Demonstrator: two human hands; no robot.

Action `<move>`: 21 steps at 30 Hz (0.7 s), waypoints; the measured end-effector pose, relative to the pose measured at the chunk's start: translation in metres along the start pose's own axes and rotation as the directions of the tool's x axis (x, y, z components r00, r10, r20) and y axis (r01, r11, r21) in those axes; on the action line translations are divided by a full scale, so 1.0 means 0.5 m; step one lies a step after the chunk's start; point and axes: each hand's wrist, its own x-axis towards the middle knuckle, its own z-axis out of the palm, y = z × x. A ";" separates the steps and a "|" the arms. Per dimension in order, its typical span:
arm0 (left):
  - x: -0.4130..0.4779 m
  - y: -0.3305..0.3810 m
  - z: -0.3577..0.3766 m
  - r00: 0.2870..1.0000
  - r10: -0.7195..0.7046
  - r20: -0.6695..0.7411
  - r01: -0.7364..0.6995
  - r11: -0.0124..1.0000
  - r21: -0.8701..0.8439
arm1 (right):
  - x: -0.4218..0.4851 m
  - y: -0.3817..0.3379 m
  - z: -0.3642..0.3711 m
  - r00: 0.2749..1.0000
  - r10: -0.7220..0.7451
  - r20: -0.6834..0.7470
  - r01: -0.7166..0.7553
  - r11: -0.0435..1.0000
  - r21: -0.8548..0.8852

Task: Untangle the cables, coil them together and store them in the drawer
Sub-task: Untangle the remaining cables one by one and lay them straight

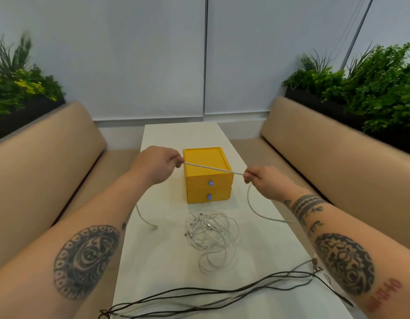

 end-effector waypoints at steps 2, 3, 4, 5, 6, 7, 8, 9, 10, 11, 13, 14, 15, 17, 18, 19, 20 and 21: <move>-0.005 -0.006 0.006 1.000 -0.004 0.000 0.004 1.000 0.026 | -0.008 0.019 0.005 1.000 0.025 0.001 -0.025 1.000 -0.003; -0.008 -0.004 0.011 1.000 -0.003 -0.002 0.003 0.999 0.035 | -0.010 0.026 0.008 0.999 0.036 0.000 -0.036 0.999 -0.012; -0.011 -0.002 0.016 1.000 0.001 -0.005 -0.001 0.999 0.038 | -0.013 0.031 0.009 0.999 0.040 -0.004 -0.040 0.999 -0.023; -0.013 -0.001 0.021 1.000 0.005 -0.008 -0.005 0.999 0.038 | -0.014 0.034 0.009 0.999 0.041 -0.007 -0.041 0.999 -0.034; -0.016 -0.001 0.025 1.000 0.011 -0.008 -0.011 0.999 0.039 | -0.016 0.036 0.009 0.999 0.037 -0.011 -0.038 0.998 -0.046; -0.019 -0.003 0.029 1.000 0.016 -0.011 -0.016 0.999 0.040 | -0.018 0.038 0.009 0.999 0.033 -0.016 -0.034 0.998 -0.057; -0.020 -0.007 0.031 1.000 0.014 -0.014 -0.013 0.999 0.040 | -0.020 0.041 0.007 0.999 0.031 -0.021 -0.033 0.997 -0.068; -0.022 -0.012 0.030 1.000 0.000 -0.019 0.001 0.999 0.038 | -0.024 0.044 0.005 0.999 0.034 -0.025 -0.036 0.996 -0.079; -0.023 -0.018 0.029 1.000 -0.021 -0.022 0.021 0.999 0.035 | -0.030 0.050 0.006 0.999 0.039 -0.029 -0.042 0.995 -0.094; -0.024 -0.022 0.028 0.999 -0.034 -0.019 0.035 0.999 0.036 | -0.038 0.057 0.011 0.998 0.046 -0.036 -0.050 0.992 -0.115; -0.026 -0.021 0.027 0.999 -0.033 0.000 0.033 0.998 0.057 | -0.060 0.076 0.029 0.997 0.061 -0.048 -0.067 0.989 -0.133; -0.029 -0.019 0.027 1.000 -0.030 0.000 0.030 0.997 0.070 | -0.071 0.083 0.039 0.996 0.066 -0.061 -0.073 0.989 -0.126; -0.031 -0.017 0.025 1.000 -0.025 -0.005 0.026 0.996 0.087 | -0.081 0.089 0.048 0.994 0.073 -0.075 -0.082 0.989 -0.121; -0.037 -0.024 0.020 1.000 -0.021 -0.011 0.022 0.992 0.121 | -0.096 0.109 0.057 0.991 0.095 -0.094 -0.106 0.987 -0.124; -0.040 -0.031 0.018 1.000 -0.025 -0.007 0.026 0.992 0.128 | -0.101 0.121 0.058 0.989 0.110 -0.095 -0.121 0.984 -0.128; -0.044 -0.041 0.019 0.999 -0.032 0.004 0.031 0.991 0.127 | -0.104 0.132 0.057 0.988 0.126 -0.089 -0.138 0.981 -0.137; -0.048 -0.048 0.020 0.999 -0.041 0.022 0.038 0.992 0.121 | -0.105 0.144 0.059 0.986 0.147 -0.074 -0.156 0.977 -0.142; -0.053 -0.054 0.024 0.998 -0.052 0.040 0.047 0.993 0.112 | -0.106 0.151 0.061 0.985 0.164 -0.050 -0.170 0.974 -0.149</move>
